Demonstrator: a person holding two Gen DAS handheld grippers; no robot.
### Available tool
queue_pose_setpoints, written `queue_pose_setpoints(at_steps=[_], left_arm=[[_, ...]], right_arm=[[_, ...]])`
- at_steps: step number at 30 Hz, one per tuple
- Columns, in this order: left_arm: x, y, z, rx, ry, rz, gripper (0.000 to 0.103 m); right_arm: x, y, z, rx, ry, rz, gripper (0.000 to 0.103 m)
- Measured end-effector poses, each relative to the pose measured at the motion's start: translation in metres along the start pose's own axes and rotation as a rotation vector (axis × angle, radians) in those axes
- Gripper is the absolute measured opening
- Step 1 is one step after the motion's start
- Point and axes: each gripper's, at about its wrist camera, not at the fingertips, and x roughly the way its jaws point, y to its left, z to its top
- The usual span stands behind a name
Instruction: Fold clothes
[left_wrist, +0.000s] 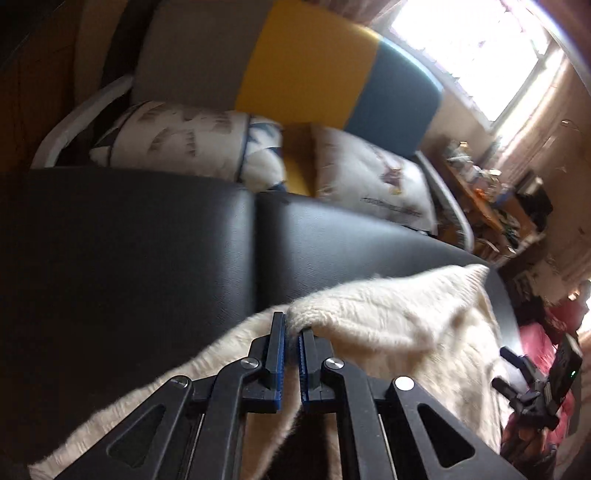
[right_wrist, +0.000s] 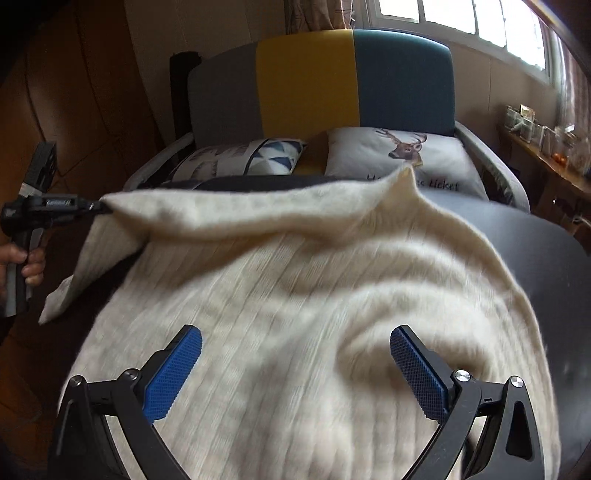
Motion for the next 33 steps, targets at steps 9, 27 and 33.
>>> queue_pose_setpoints(at_steps=[9,27,33], left_arm=[[0.046,0.036,0.019,-0.092,0.107,0.175,0.012],[0.1,-0.099,-0.051,-0.127,0.239,-0.469,0.027],[0.135,-0.092,-0.037,-0.209,0.226,-0.425,0.029]], right_arm=[[0.106,-0.054,0.026,0.077,0.244,-0.148,0.103],[0.067,-0.058,0.041,0.045,0.116,-0.081,0.103],[0.07,-0.069,0.067,0.034,0.122,-0.085,0.103]])
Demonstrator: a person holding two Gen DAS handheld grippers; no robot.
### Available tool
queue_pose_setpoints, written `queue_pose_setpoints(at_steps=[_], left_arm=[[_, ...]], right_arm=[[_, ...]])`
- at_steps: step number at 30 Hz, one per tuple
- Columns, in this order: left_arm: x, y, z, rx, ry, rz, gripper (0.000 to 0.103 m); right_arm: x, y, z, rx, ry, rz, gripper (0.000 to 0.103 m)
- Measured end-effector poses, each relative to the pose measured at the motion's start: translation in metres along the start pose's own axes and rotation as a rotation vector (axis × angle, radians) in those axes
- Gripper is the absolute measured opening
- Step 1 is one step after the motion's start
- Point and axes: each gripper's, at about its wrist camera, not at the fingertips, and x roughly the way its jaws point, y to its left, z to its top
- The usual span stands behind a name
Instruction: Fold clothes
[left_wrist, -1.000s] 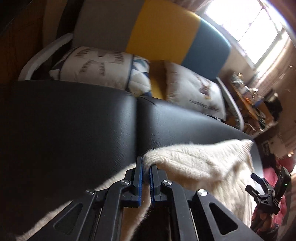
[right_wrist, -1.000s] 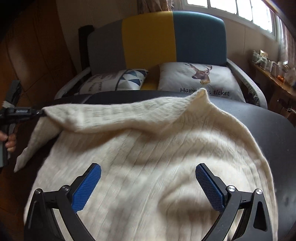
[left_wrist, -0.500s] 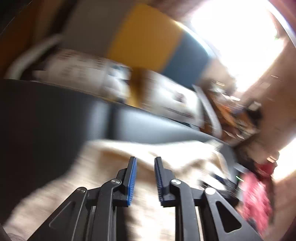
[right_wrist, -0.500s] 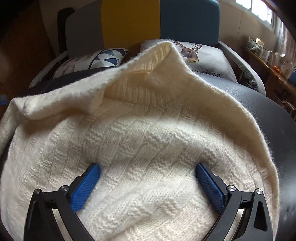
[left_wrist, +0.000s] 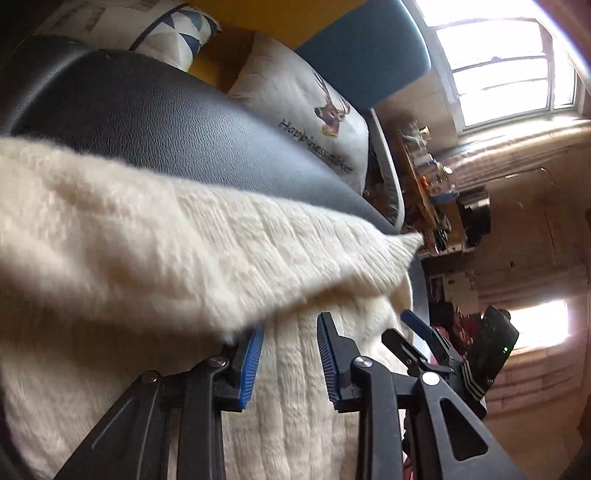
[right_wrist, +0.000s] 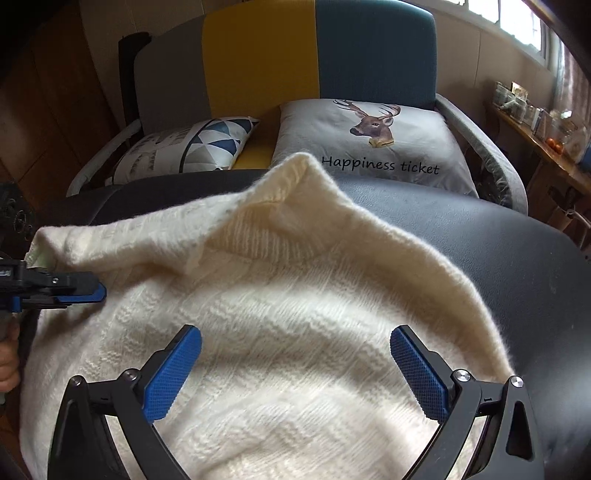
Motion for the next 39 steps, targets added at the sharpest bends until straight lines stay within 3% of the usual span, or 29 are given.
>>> queue_pose_setpoints(at_steps=[8,11,13,17,20,26,30,36,39], left_arm=[[-0.025,-0.014,0.044,0.041,-0.153,0.05,0.029],[-0.023,-0.007,0.068,0.009,-0.2,0.1,0.029],[-0.017,0.003,0.078,-0.007,-0.192,0.147,0.029],[-0.018,0.013,0.076,-0.003,-0.208,0.163,0.028],[-0.033,0.001,0.052,0.051,-0.228,0.165,0.028],[-0.065,-0.034,-0.04,0.252,-0.2,0.173,0.029],[-0.074,-0.036,-0.099,0.311,-0.163,0.197,0.029],[-0.086,-0.022,-0.158,0.3,-0.123,0.209,0.029],[-0.088,-0.015,-0.179,0.286,-0.108,0.217,0.029]], right_arm=[[0.018,-0.008,0.015,0.0,0.024,-0.01,0.103],[0.03,-0.008,0.023,0.011,0.046,-0.027,0.103],[0.04,-0.012,0.027,0.04,0.074,-0.025,0.103],[0.054,-0.015,0.031,0.053,0.099,-0.043,0.103],[0.056,-0.012,0.031,0.037,0.07,-0.066,0.103],[0.005,-0.025,0.012,0.094,-0.03,0.028,0.103],[-0.05,-0.051,-0.032,0.157,-0.059,0.061,0.103],[-0.117,-0.085,-0.126,0.239,0.006,-0.018,0.103],[-0.139,-0.09,-0.173,0.29,0.055,0.045,0.103]])
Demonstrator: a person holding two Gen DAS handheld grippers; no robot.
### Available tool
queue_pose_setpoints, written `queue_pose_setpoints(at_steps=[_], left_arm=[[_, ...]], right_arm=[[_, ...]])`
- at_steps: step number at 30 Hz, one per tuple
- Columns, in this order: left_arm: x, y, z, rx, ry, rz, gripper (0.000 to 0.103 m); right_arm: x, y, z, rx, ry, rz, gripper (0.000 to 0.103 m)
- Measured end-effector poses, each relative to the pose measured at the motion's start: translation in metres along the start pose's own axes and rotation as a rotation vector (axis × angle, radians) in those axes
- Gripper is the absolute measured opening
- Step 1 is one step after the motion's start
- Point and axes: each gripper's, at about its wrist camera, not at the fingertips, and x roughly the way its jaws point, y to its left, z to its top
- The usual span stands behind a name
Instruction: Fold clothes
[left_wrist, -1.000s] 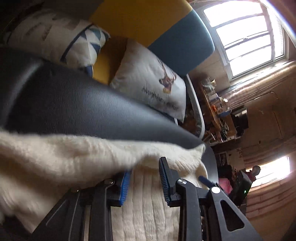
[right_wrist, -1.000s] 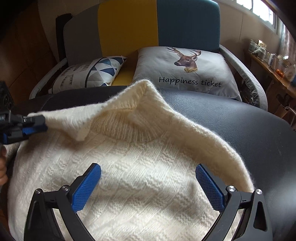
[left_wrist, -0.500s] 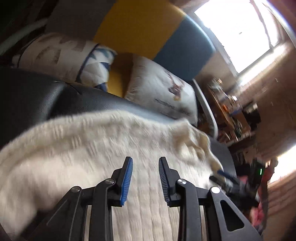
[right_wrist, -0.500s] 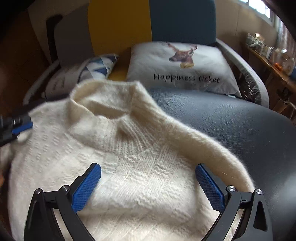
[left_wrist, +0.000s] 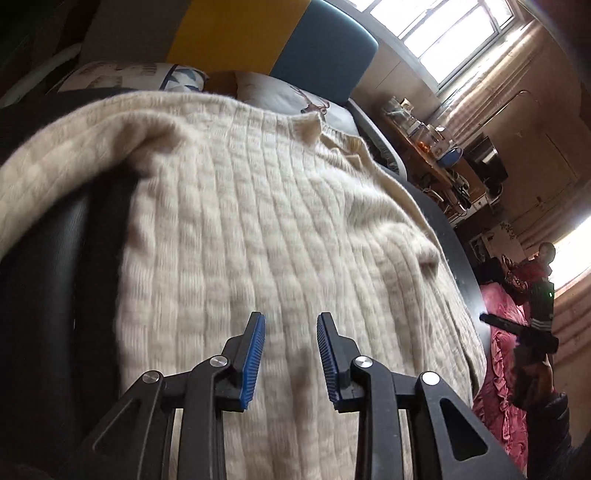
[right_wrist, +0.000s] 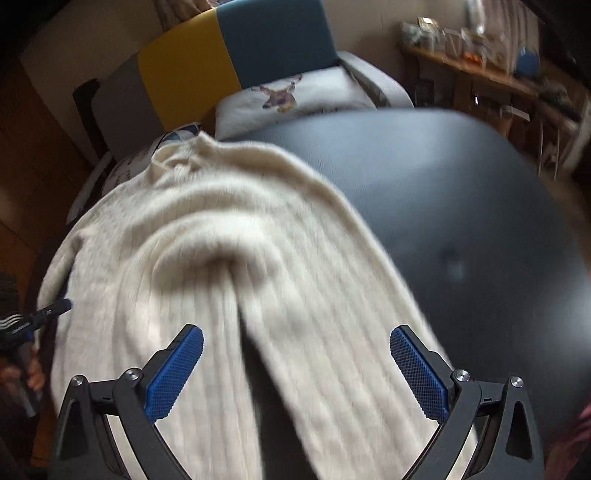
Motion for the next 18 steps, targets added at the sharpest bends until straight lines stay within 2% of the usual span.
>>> queue_pose_setpoints(at_steps=[3,6,11,18], left_arm=[[0.001,0.0,-0.013,-0.012,0.014,0.005,0.029],[0.002,-0.002,-0.02,-0.018,0.019,0.013,0.029],[0.004,-0.005,-0.023,-0.017,0.025,0.023,0.029],[0.001,-0.008,-0.018,0.012,0.044,0.028,0.029]], right_arm=[[-0.003,-0.009,-0.037,0.031,0.069,0.045,0.103],[0.009,-0.028,-0.055,0.101,0.129,0.026,0.103],[0.019,-0.05,-0.036,0.129,0.099,-0.049,0.103],[0.04,-0.077,0.009,0.07,0.089,-0.275,0.103]])
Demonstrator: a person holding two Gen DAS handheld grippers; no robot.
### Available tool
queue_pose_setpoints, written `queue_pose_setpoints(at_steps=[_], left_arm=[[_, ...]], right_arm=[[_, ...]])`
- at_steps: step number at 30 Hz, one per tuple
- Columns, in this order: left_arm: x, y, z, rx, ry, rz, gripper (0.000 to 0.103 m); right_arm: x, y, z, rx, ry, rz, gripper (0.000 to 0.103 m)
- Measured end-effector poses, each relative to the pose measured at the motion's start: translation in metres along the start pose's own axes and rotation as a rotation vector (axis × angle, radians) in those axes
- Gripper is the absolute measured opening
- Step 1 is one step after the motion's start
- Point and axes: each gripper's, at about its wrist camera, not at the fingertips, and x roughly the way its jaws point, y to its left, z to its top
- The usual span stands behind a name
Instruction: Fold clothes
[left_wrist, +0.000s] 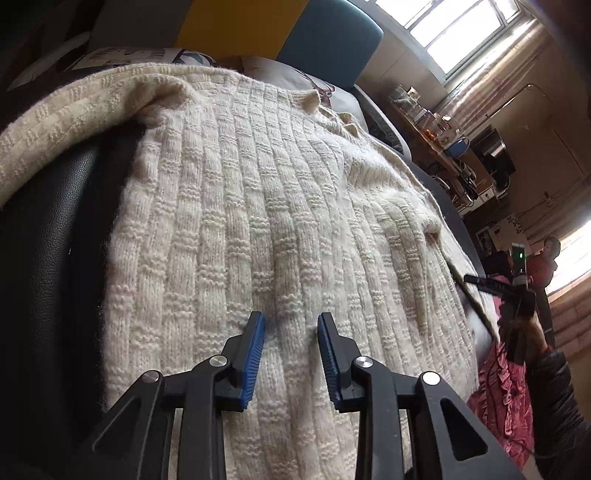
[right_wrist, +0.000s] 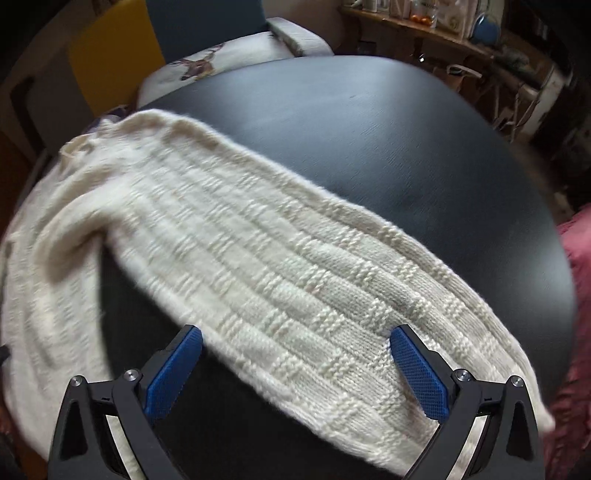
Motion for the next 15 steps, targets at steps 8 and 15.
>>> queue_pose_setpoints(at_steps=[8,15], left_arm=[[-0.006,-0.009,-0.005,0.091,0.012,0.008,0.029],[-0.004,-0.007,-0.018,0.147,0.044,0.024,0.029]], right_arm=[[-0.057,0.115,-0.018,-0.281,-0.091,0.358,0.102],[-0.022,0.204,-0.058,-0.489,0.047,0.324,0.103]])
